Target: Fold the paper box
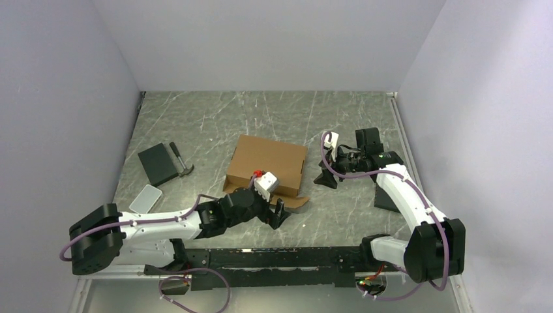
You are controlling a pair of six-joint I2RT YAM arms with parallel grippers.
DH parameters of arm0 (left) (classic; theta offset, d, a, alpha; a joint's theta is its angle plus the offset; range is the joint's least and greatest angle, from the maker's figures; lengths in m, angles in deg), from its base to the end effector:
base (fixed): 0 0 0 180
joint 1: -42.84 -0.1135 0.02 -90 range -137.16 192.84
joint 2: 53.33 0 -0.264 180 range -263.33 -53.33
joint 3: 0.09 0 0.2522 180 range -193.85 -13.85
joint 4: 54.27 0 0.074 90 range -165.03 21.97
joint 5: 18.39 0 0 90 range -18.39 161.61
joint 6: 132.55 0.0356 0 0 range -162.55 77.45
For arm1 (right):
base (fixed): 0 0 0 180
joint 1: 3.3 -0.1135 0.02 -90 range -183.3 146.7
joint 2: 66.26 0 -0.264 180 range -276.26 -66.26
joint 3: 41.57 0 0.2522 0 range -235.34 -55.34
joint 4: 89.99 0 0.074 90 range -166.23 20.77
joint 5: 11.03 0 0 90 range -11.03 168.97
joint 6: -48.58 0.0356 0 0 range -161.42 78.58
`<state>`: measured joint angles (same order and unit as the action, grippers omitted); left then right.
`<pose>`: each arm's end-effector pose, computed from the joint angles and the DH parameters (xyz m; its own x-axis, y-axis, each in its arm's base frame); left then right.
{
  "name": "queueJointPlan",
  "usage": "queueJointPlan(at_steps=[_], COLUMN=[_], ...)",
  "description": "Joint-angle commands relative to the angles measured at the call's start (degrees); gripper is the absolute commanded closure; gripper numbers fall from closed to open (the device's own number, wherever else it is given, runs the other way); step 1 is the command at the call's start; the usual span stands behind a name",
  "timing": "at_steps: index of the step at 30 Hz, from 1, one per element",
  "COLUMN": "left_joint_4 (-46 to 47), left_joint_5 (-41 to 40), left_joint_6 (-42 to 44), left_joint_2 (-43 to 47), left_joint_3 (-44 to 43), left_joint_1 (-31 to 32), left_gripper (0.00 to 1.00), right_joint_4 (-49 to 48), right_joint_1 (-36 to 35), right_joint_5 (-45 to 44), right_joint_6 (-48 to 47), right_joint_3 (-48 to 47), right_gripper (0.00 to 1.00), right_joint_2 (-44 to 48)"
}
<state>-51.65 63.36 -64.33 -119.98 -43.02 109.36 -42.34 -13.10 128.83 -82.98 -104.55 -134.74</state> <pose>0.1036 -0.2256 0.2151 -0.4502 0.1148 -0.8855 0.7402 0.6027 -0.2982 0.2243 0.0664 0.2573 -0.2175 -0.4716 -0.8546 -0.9433 0.3266 0.0599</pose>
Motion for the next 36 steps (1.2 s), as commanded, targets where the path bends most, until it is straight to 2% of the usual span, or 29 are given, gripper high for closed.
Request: queueJointPlan(at_steps=[1, 15, 24, 36], left_joint_4=[8.8, 7.9, 19.4, 26.7], left_joint_5=[-2.6, -1.5, 1.1, 0.5], left_joint_6=[-0.6, 1.6, 7.4, 6.4], left_joint_2=[0.3, 0.5, 1.1, -2.5], left_joint_3=[2.4, 2.0, 6.9, 9.0], left_joint_1=[0.4, 0.4, 0.4, 0.4], left_gripper=[0.02, 0.03, 0.04, 0.02], right_joint_4=[-0.3, -0.3, -0.2, -0.1], right_joint_1=[0.3, 0.3, 0.3, 0.3], right_joint_5=[1.6, 1.9, 2.0, 2.2], right_joint_6=[-0.7, -0.6, -0.8, -0.9], right_joint_3=[-2.2, -2.2, -2.2, -2.3], right_gripper=[0.29, 0.29, 0.29, 0.29], right_joint_2=[0.1, 0.1, -0.1, -0.5])
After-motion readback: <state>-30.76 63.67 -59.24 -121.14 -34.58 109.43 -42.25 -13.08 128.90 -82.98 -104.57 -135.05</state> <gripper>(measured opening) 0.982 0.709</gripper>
